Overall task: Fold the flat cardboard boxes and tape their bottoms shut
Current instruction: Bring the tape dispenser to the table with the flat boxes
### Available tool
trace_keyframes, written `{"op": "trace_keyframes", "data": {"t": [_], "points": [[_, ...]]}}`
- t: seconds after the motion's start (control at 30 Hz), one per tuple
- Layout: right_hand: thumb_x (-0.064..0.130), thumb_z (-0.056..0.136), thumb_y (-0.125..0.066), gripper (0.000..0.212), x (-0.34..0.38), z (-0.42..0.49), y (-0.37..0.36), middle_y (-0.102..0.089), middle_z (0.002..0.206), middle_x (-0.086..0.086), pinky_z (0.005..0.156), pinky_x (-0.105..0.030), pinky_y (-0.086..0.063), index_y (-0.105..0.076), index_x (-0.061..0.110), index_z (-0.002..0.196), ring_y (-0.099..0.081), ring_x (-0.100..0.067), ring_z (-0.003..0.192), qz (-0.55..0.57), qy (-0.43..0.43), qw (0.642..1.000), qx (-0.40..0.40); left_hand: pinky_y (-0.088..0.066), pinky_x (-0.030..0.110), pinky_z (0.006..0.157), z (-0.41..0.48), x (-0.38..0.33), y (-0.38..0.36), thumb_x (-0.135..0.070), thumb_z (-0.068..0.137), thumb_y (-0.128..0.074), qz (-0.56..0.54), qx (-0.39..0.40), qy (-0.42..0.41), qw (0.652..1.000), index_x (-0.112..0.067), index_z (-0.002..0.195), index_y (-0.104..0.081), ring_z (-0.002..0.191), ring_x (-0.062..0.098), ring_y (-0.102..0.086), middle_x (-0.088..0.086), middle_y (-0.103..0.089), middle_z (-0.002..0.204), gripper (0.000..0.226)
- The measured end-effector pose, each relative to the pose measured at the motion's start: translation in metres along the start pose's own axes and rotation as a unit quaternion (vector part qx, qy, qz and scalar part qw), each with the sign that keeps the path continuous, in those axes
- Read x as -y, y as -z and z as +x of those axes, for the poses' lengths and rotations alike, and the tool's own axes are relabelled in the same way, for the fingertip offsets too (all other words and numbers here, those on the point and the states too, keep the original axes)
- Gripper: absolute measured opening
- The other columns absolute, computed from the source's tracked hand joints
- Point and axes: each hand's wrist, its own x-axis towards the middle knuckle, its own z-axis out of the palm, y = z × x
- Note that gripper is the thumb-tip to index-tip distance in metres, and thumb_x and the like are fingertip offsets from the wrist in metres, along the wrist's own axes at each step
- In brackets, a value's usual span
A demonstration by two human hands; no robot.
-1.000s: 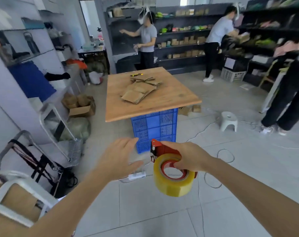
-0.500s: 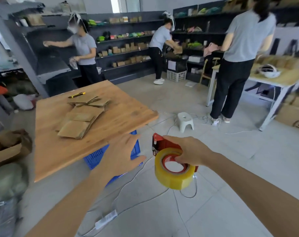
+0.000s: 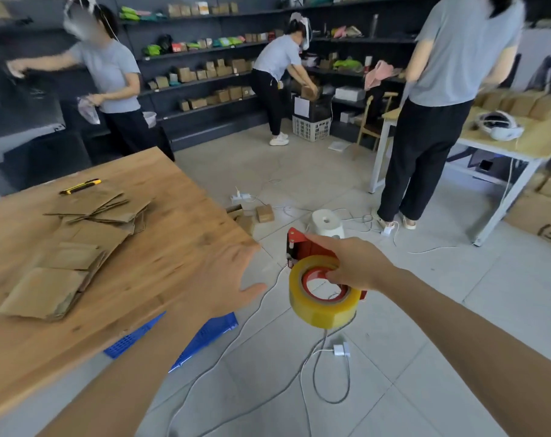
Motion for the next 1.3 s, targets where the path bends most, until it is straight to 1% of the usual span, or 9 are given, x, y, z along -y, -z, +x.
{"op": "trace_keyframes", "data": {"t": [0.17, 0.3, 0.37, 0.47, 0.63, 0.77, 1.0, 1.17, 1.3], "points": [[0.023, 0.086, -0.062, 0.081, -0.037, 0.061, 0.008, -0.063, 0.11, -0.002, 0.076, -0.034, -0.055, -0.017, 0.046, 0.149, -0.056, -0.018, 0.088, -0.003, -0.005, 1.0, 0.009, -0.035, 0.032, 0.1, 0.074, 0.014, -0.015, -0.067, 0.076, -0.031, 0.002, 0.007, -0.009, 1.0, -0.008, 0.138, -0.046, 0.12, 0.023, -0.05, 0.004, -0.059, 0.123, 0.088], [0.023, 0.085, -0.062, 0.081, -0.064, 0.119, 0.007, -0.064, 0.102, 0.0, 0.068, -0.029, -0.052, -0.018, 0.048, 0.149, -0.056, -0.017, 0.084, -0.005, -0.01, 1.0, 0.008, -0.035, 0.035, 0.104, 0.131, 0.044, -0.036, -0.069, 0.076, -0.032, -0.006, 0.008, 0.006, 1.0, -0.012, 0.142, -0.042, 0.129, 0.022, -0.043, 0.006, -0.052, 0.136, 0.087], [0.023, 0.084, -0.062, 0.082, -0.077, 0.152, 0.009, -0.065, 0.101, 0.0, 0.071, -0.032, -0.055, -0.018, 0.049, 0.148, -0.058, -0.019, 0.084, -0.007, -0.013, 1.0, 0.009, -0.032, 0.034, 0.107, 0.16, 0.063, -0.045, -0.069, 0.077, -0.033, 0.0, 0.013, 0.015, 1.0, -0.015, 0.144, -0.04, 0.132, 0.019, -0.039, 0.003, -0.048, 0.14, 0.087], [0.025, 0.084, -0.062, 0.083, -0.093, 0.205, 0.016, -0.064, 0.105, -0.001, 0.075, -0.037, -0.056, -0.016, 0.05, 0.148, -0.059, -0.02, 0.089, -0.011, -0.015, 1.0, 0.009, -0.03, 0.031, 0.108, 0.205, 0.09, -0.053, -0.071, 0.076, -0.028, 0.001, 0.015, 0.024, 1.0, -0.016, 0.145, -0.038, 0.131, 0.018, -0.038, 0.0, -0.048, 0.139, 0.089], [0.026, 0.084, -0.061, 0.084, -0.11, 0.289, 0.033, -0.062, 0.103, 0.005, 0.074, -0.035, -0.056, -0.012, 0.052, 0.147, -0.059, -0.019, 0.088, -0.008, -0.003, 1.0, 0.0, -0.032, 0.03, 0.101, 0.273, 0.135, -0.051, -0.071, 0.074, -0.027, 0.005, 0.013, 0.033, 0.999, -0.017, 0.142, -0.041, 0.127, 0.019, -0.043, -0.001, -0.052, 0.131, 0.088], [0.029, 0.084, -0.062, 0.083, -0.114, 0.345, 0.038, -0.064, 0.106, 0.005, 0.073, -0.035, -0.056, -0.013, 0.055, 0.146, -0.057, -0.018, 0.086, -0.015, 0.02, 1.0, 0.007, -0.03, 0.033, 0.106, 0.303, 0.168, -0.056, -0.074, 0.075, -0.027, 0.014, 0.026, 0.053, 0.998, -0.018, 0.144, -0.039, 0.131, 0.019, -0.039, -0.001, -0.047, 0.139, 0.09], [0.024, 0.082, -0.063, 0.084, -0.127, 0.467, 0.039, -0.062, 0.101, 0.007, 0.07, -0.034, -0.054, -0.018, 0.052, 0.147, -0.057, -0.019, 0.084, 0.001, 0.098, 0.994, 0.045, -0.041, 0.04, 0.096, 0.358, 0.228, -0.071, -0.065, 0.076, -0.042, 0.003, 0.002, 0.129, 0.992, -0.011, 0.132, -0.054, 0.117, 0.028, -0.054, 0.006, -0.06, 0.124, 0.079], [0.026, 0.081, -0.063, 0.085, -0.144, 0.587, 0.026, -0.065, 0.094, 0.001, 0.071, -0.038, -0.055, -0.017, 0.053, 0.147, -0.06, -0.021, 0.081, -0.004, 0.17, 0.982, 0.084, -0.045, 0.043, 0.095, 0.408, 0.275, -0.092, -0.064, 0.077, -0.044, 0.016, -0.01, 0.21, 0.978, -0.009, 0.13, -0.056, 0.115, 0.03, -0.057, 0.008, -0.063, 0.12, 0.077], [0.028, 0.081, -0.064, 0.085, -0.15, 0.685, 0.027, -0.066, 0.099, 0.0, 0.07, -0.035, -0.054, -0.016, 0.054, 0.147, -0.058, -0.019, 0.078, -0.009, 0.24, 0.966, 0.097, -0.034, 0.038, 0.106, 0.453, 0.301, -0.1, -0.073, 0.074, -0.029, 0.013, -0.031, 0.308, 0.951, -0.014, 0.143, -0.042, 0.131, 0.025, -0.043, 0.006, -0.052, 0.137, 0.091]]}}
